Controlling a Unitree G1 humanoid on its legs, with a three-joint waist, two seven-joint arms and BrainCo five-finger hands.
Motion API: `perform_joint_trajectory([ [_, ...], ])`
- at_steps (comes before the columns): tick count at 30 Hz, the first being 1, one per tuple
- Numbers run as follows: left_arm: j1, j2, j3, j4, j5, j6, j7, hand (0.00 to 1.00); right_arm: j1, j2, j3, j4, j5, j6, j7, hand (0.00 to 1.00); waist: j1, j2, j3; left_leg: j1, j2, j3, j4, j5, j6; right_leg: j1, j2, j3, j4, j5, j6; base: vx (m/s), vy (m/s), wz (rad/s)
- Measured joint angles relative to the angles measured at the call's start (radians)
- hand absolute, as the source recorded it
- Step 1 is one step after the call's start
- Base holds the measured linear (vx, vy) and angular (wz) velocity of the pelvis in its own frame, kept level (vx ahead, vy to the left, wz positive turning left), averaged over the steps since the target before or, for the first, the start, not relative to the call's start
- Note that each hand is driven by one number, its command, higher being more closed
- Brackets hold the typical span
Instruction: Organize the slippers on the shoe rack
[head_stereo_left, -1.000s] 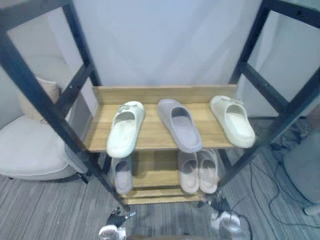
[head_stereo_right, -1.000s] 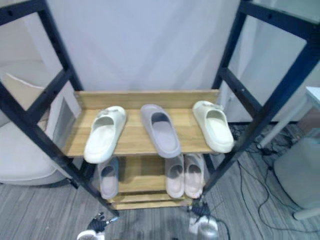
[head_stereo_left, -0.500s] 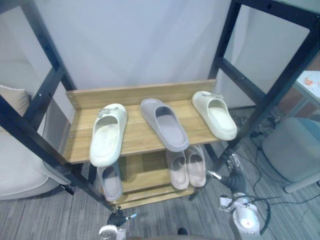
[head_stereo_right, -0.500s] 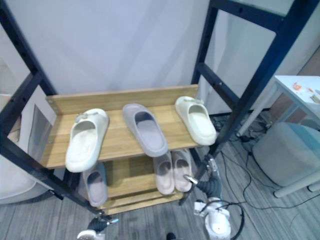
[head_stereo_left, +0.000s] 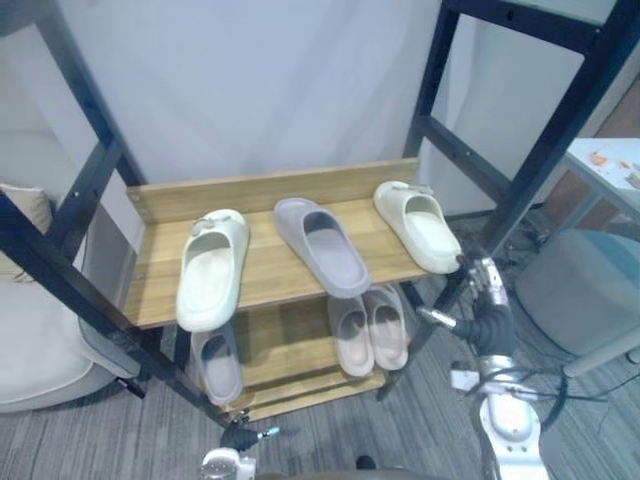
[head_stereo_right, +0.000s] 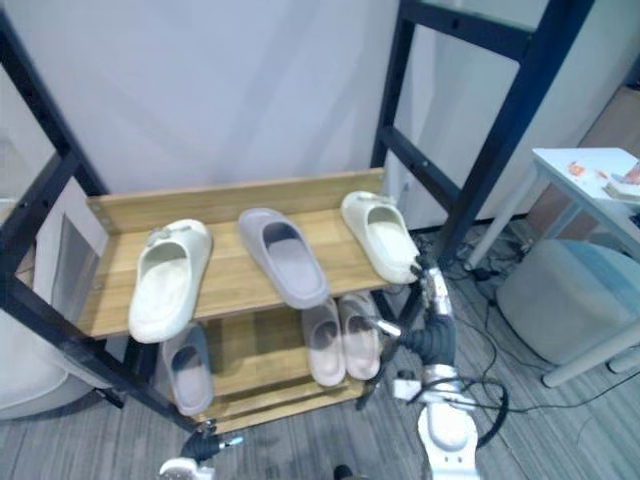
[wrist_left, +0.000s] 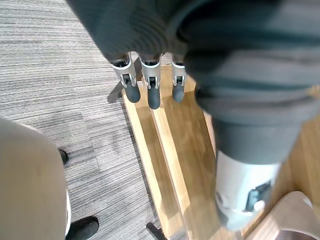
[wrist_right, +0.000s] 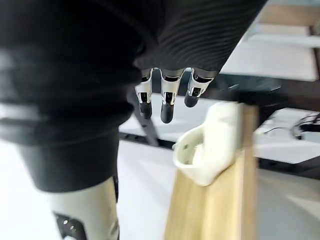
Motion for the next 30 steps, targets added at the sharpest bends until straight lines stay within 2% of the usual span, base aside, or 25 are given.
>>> perform_joint_trajectory([
  [8, -0.001, 0.0, 0.006, -0.006, 0.0, -0.001, -0.016, 0.0, -0.123, -0.035, 0.001, 0.012, 0.051, 0.001, 0.011, 0.0, 0.01, -0.007, 0.0, -0.018, -0.006, -0.046, 0.002, 0.013, 0.021, 0.006, -0.005, -0.041, -0.015, -0.003, 0.002, 0.02, -0.021, 0.19],
  [13, -0.006, 0.003, 0.012, -0.013, 0.0, -0.001, -0.017, 0.0, -0.231, -0.079, 0.006, 0.097, 0.073, 0.009, 0.011, 0.0, 0.022, -0.026, 0.008, -0.016, -0.007, -0.069, 0.002, 0.013, 0.021, 0.021, -0.006, -0.063, -0.023, -0.003, 0.003, 0.01, -0.02, 0.12],
  [23, -0.008, 0.002, 0.018, -0.032, -0.001, 0.001, -0.017, 0.0, -0.409, -0.119, 0.03, 0.264, 0.092, 0.06, 0.006, 0.0, 0.054, -0.033, 0.008, -0.028, -0.02, -0.094, 0.002, 0.017, 0.028, 0.02, -0.019, -0.089, -0.022, -0.007, 0.008, -0.02, -0.005, 0.07],
  [30, -0.007, 0.002, 0.018, -0.05, -0.002, 0.002, -0.017, 0.0, -0.497, -0.121, 0.036, 0.371, 0.078, 0.092, -0.002, 0.0, 0.064, -0.042, 0.015, -0.035, -0.026, -0.106, 0.002, 0.02, 0.032, 0.018, -0.023, -0.099, -0.021, -0.007, 0.008, 0.0, -0.004, 0.06],
])
